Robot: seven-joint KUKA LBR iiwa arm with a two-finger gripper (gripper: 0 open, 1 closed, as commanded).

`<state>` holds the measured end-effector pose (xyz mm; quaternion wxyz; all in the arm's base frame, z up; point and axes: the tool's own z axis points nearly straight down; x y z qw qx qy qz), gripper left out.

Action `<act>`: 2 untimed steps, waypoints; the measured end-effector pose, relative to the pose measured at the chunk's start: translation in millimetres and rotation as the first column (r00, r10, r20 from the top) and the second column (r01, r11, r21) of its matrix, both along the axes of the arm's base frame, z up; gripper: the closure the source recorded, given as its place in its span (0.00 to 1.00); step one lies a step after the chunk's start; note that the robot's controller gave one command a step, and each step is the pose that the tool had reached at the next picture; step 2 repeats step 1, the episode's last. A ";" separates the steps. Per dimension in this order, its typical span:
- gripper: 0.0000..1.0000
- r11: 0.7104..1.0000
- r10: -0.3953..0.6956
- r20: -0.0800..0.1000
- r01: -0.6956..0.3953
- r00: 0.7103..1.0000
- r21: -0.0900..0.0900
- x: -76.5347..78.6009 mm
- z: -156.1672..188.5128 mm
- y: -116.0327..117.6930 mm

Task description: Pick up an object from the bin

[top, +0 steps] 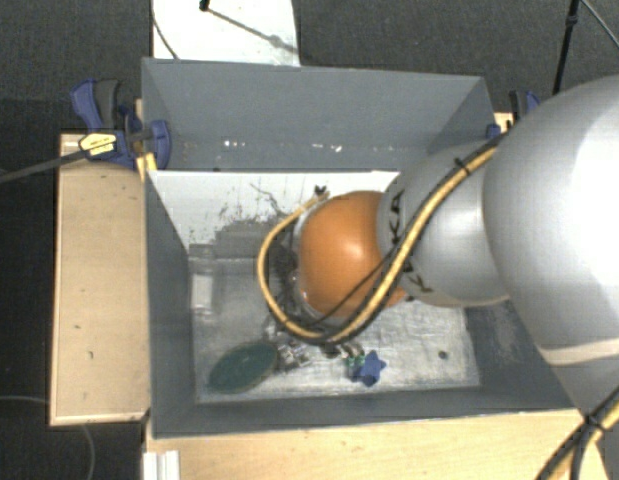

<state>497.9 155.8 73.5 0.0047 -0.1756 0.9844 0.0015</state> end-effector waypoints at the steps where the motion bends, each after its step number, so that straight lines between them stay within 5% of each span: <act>1: 1.00 1.000 -0.009 0.002 0.009 1.000 -0.002 4.1 164.4 -6.4; 2: 1.00 1.000 -0.009 0.002 0.009 1.000 -0.002 4.1 164.4 -6.4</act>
Offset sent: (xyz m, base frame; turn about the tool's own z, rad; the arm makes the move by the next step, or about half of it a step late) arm 0.0018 -0.0068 0.1594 0.0032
